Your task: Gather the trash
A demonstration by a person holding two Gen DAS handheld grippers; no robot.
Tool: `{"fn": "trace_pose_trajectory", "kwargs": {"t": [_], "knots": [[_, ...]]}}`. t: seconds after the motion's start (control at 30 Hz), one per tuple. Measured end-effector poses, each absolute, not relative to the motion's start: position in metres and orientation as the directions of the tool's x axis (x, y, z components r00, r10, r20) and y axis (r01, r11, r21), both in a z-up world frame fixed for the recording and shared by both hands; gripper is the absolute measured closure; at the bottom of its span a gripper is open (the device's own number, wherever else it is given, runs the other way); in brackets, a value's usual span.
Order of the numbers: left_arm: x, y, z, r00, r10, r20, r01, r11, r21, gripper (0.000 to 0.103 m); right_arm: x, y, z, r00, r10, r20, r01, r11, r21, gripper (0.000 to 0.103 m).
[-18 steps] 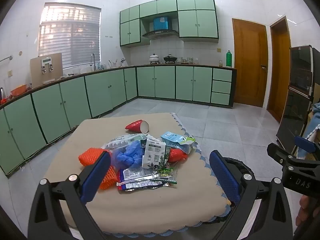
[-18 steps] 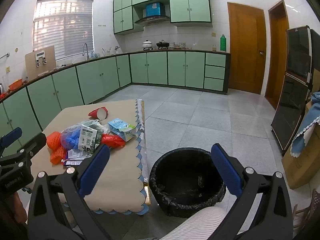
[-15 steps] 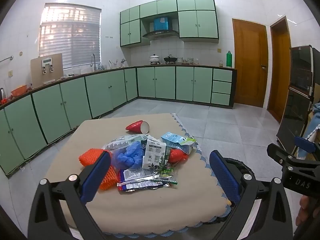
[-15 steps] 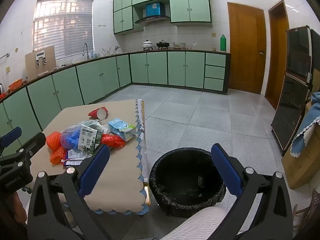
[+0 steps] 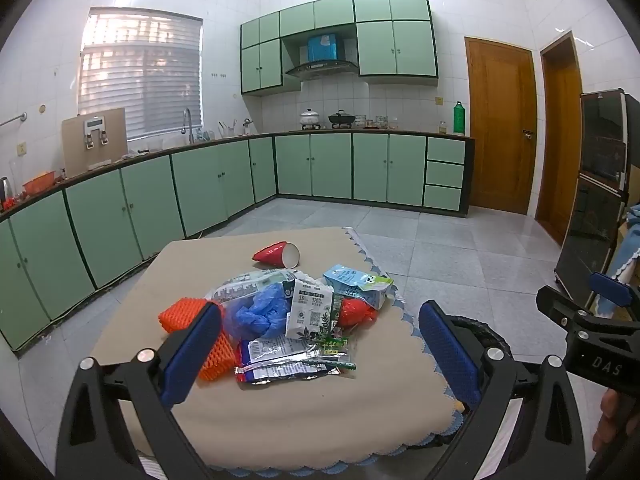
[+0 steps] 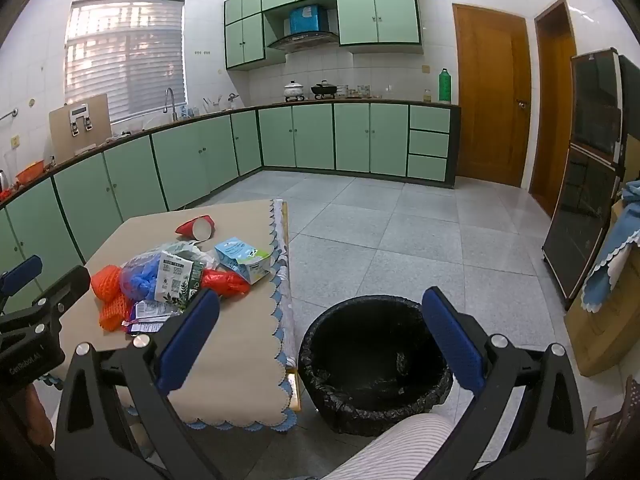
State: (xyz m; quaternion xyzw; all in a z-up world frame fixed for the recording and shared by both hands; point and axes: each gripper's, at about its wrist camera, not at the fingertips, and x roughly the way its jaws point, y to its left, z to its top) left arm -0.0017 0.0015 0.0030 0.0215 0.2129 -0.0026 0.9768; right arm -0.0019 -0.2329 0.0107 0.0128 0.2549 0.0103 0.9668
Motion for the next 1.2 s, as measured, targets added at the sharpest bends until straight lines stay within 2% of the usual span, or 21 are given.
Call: {"fn": "trace_pose_trajectory", "kwargs": {"t": [1.2], "knots": [[0.0020,0.0052,0.0003,0.911,0.012,-0.412,0.007,0.999,0.044,0.006,-0.0015,-0.2338,0.0099,0.869,0.029,-0.493,-0.014,0.999,0.035,0.005]]}}
